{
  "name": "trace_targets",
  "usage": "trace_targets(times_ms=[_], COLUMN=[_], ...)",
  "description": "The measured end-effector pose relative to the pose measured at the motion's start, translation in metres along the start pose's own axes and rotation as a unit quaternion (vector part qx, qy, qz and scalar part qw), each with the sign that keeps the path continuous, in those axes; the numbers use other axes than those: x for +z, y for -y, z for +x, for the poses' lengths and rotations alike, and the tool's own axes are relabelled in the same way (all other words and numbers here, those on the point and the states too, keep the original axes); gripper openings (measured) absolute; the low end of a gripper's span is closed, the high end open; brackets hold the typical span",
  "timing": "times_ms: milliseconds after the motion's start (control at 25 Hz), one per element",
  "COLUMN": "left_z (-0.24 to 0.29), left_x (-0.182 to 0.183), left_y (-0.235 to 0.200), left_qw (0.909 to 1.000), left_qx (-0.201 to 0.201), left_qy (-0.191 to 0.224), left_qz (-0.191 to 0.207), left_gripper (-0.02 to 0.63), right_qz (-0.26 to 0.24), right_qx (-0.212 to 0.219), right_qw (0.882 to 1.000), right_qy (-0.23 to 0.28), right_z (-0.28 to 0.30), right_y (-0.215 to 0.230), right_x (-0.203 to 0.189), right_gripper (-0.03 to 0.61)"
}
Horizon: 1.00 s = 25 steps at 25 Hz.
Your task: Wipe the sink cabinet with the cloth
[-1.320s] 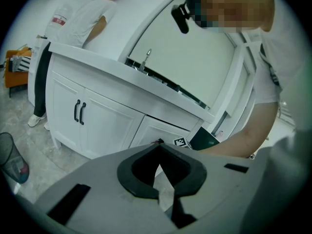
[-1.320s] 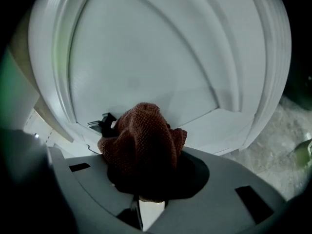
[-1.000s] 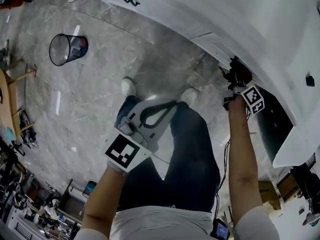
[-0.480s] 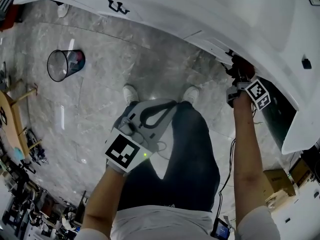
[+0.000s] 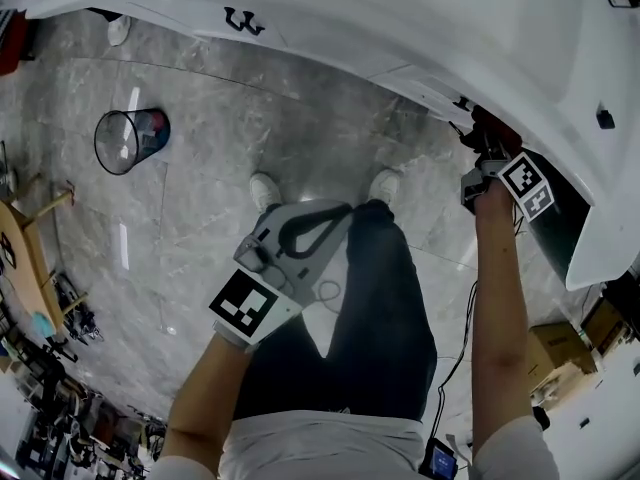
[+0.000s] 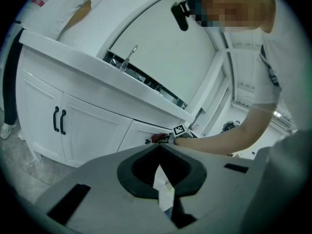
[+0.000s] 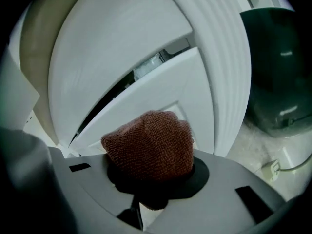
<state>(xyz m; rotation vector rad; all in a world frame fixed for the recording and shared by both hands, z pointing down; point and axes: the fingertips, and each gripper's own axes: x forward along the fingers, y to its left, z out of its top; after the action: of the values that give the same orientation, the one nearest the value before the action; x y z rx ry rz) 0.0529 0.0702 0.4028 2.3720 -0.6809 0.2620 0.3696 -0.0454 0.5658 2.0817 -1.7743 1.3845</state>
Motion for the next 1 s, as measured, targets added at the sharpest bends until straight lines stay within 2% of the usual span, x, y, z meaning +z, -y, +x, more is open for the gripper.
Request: trace_targets(times_ms=[240, 800, 880, 1000], left_z=[-0.018, -0.051, -0.053, -0.057], left_x=[0.008, 0.000, 0.001, 0.001], left_y=[-0.016, -0.049, -0.051, -0.056], left_qw=[0.9999, 0.9996, 0.9995, 0.9995], left_qx=[0.001, 0.001, 0.000, -0.001], left_qy=[0.012, 0.020, 0.023, 0.025], left_qz=[-0.008, -0.022, -0.022, -0.022], left_gripper=[0.011, 0.011, 0.011, 0.011], right_qz=[-0.012, -0.057, -0.065, -0.077], right_qx=[-0.011, -0.045, -0.044, -0.021], right_qw=[1.000, 0.997, 0.997, 0.997], right_qy=[0.006, -0.005, -0.007, -0.015], right_z=[0.001, 0.013, 0.013, 0.021], right_y=[-0.019, -0.060, -0.066, -0.087], right_x=[0.001, -0.010, -0.010, -0.019], right_gripper=[0.095, 0.094, 0.094, 0.094])
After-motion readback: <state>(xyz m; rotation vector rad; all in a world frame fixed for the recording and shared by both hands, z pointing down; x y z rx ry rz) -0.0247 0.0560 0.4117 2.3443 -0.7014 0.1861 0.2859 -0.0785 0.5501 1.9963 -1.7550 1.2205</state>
